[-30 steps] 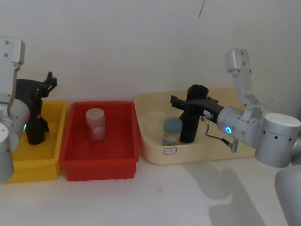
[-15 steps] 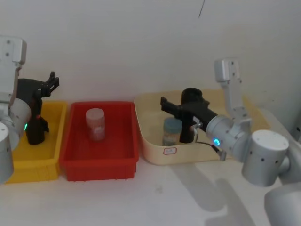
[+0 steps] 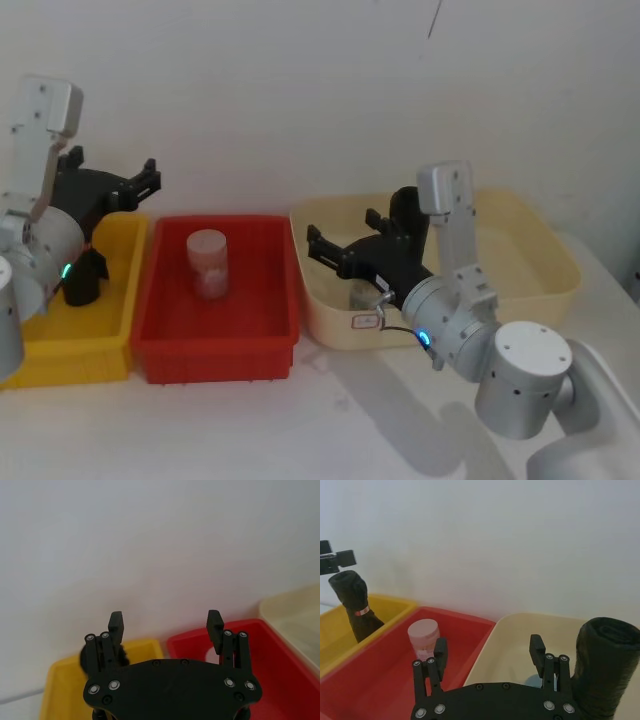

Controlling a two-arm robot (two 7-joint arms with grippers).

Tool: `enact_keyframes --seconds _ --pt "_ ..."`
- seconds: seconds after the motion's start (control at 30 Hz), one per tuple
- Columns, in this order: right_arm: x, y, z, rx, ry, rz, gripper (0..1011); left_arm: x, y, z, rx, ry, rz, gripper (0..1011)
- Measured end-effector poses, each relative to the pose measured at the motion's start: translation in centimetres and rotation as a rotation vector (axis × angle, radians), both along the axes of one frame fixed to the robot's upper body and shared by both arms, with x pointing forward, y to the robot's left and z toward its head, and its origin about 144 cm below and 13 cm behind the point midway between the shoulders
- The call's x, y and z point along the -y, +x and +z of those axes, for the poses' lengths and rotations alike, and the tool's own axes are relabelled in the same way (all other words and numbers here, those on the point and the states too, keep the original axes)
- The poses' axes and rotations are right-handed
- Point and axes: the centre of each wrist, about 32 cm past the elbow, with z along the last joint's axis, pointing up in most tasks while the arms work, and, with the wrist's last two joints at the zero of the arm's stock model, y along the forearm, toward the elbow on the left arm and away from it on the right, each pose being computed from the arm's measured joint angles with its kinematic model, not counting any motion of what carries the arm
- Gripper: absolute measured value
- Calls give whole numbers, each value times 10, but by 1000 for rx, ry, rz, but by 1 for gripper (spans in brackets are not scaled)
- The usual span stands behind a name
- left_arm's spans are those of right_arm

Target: Pick up the garbage bag with the one hand and transfer it to the other hand.

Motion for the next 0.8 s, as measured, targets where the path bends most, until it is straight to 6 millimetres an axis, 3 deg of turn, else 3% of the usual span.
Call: enact_keyframes --seconds 0.8 --pt "-15 -1 -13 30 -7 31 1004 -11 0 2 -41 6 -240 1000"
